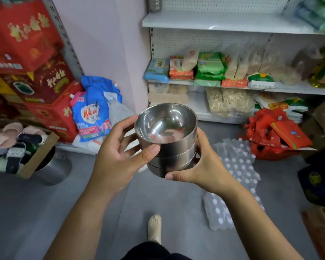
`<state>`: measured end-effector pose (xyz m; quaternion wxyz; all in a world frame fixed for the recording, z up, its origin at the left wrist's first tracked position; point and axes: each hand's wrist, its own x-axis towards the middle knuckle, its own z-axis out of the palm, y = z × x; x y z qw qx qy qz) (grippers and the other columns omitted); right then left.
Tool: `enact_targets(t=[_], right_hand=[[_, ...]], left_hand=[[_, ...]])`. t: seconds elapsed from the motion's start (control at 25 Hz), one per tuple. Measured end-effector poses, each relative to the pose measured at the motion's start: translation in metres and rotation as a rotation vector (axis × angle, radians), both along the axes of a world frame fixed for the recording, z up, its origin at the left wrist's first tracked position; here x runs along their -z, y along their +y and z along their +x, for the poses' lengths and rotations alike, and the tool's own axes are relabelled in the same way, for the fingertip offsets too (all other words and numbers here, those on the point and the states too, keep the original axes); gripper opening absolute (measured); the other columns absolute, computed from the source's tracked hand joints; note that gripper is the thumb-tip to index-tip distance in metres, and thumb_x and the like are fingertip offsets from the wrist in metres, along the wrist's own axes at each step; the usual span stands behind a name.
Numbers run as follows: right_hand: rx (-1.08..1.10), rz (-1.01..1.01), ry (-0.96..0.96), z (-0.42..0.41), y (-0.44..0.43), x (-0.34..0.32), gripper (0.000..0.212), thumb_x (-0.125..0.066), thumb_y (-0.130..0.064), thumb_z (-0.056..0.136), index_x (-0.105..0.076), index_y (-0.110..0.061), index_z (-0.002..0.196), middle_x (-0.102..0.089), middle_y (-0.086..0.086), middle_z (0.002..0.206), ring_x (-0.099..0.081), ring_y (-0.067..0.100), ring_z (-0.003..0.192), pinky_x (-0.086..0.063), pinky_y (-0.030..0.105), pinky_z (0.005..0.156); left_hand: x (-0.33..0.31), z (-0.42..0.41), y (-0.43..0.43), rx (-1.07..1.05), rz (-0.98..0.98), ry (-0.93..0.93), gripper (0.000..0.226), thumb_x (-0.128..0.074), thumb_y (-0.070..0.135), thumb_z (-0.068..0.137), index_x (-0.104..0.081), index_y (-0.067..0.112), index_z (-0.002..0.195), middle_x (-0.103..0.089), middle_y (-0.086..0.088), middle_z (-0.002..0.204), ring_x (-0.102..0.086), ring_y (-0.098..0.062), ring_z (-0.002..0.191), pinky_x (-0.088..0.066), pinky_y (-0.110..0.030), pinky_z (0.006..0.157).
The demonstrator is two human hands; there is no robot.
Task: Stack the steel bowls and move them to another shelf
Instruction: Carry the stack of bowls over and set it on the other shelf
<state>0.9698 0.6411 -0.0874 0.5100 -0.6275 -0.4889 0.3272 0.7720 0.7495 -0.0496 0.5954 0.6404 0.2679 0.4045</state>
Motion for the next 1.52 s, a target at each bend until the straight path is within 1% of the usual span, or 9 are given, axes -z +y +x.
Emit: enact_targets(t=[0.12,0.28,0.4,0.52,0.68,0.88,1.24,1.4,1.52], right_hand=[[0.078,0.043,0.033,0.041,0.074,-0.012,0.125,-0.103,-0.022,0.056,-0.029,-0.041,0.154,-0.059,-0.029,0.136,-0.058,-0.004,0.127,-0.049,0.013,0.096],[0.16,0.077,0.072,0.102,0.15,-0.02,0.12,-0.102,-0.017,0.057,-0.034,-0.037,0.153,-0.062,-0.027,0.134,-0.06,-0.004,0.124,-0.049,0.01,0.092],[0.196,0.091,0.096,0.158,0.195,-0.016,0.122,-0.102,-0.015,0.057,-0.033,-0.037,0.155,-0.06,-0.024,0.138,-0.058,-0.003,0.127,-0.049,0.011,0.094],[0.191,0.098,0.076,0.222,0.242,-0.009,0.12,-0.102,-0.017,0.057,-0.034,-0.038,0.153,-0.059,-0.02,0.141,-0.058,0.001,0.13,-0.051,0.017,0.099],[0.129,0.122,0.043,0.327,0.315,-0.013,0.116,-0.101,-0.012,0.058,-0.036,-0.038,0.151,-0.059,-0.02,0.142,-0.058,0.002,0.131,-0.051,0.023,0.103],[0.071,0.101,-0.03,0.456,0.405,-0.036,0.122,-0.105,-0.026,0.055,-0.034,-0.038,0.153,-0.058,-0.012,0.146,-0.055,0.015,0.138,-0.047,0.05,0.113],[0.073,0.102,-0.075,0.589,0.545,-0.044,0.116,-0.106,-0.025,0.053,-0.039,-0.045,0.146,-0.062,-0.016,0.136,-0.06,0.009,0.129,-0.054,0.046,0.107],[0.168,0.119,-0.088,0.646,0.61,-0.049,0.118,-0.105,-0.023,0.054,-0.037,-0.037,0.15,-0.062,-0.018,0.136,-0.059,0.007,0.13,-0.053,0.042,0.108],[0.263,0.133,-0.095,0.694,0.655,-0.06,0.117,-0.105,-0.029,0.053,-0.037,-0.041,0.148,-0.063,-0.018,0.134,-0.061,0.006,0.127,-0.056,0.038,0.103]], left_hand=[[-0.025,0.049,0.093,0.107,0.075,0.083,0.071,-0.09,0.021,0.072,-0.058,0.025,0.135,-0.064,0.012,0.137,-0.062,-0.012,0.127,-0.054,-0.016,0.088],[-0.046,0.121,0.193,0.215,0.138,0.15,0.069,-0.087,0.036,0.068,-0.061,0.028,0.131,-0.063,0.008,0.138,-0.062,-0.017,0.127,-0.058,-0.034,0.094],[-0.044,0.182,0.248,0.226,0.187,0.191,0.062,-0.087,0.041,0.067,-0.064,0.035,0.125,-0.066,0.012,0.131,-0.064,-0.014,0.124,-0.06,-0.039,0.093],[-0.038,0.245,0.296,0.198,0.253,0.245,0.061,-0.087,0.041,0.069,-0.062,0.04,0.125,-0.067,0.018,0.127,-0.065,-0.009,0.12,-0.06,-0.037,0.093],[-0.037,0.34,0.361,0.146,0.271,0.206,0.069,-0.087,0.047,0.065,-0.062,0.037,0.129,-0.067,0.011,0.129,-0.065,-0.016,0.121,-0.059,-0.044,0.095],[-0.055,0.446,0.433,0.064,0.26,0.182,0.064,-0.086,0.049,0.064,-0.064,0.041,0.124,-0.069,0.015,0.123,-0.066,-0.012,0.119,-0.059,-0.041,0.096],[-0.068,0.571,0.569,0.023,0.345,0.252,0.059,-0.083,0.044,0.069,-0.063,0.041,0.124,-0.069,0.021,0.12,-0.067,-0.004,0.112,-0.059,-0.035,0.095],[-0.08,0.643,0.65,0.111,0.356,0.24,0.055,-0.086,0.044,0.066,-0.067,0.043,0.117,-0.072,0.019,0.112,-0.07,-0.006,0.106,-0.06,-0.035,0.091],[-0.099,0.705,0.714,0.216,0.428,0.24,0.056,-0.085,0.048,0.067,-0.066,0.042,0.12,-0.07,0.017,0.12,-0.067,-0.004,0.112,-0.059,-0.035,0.093]])
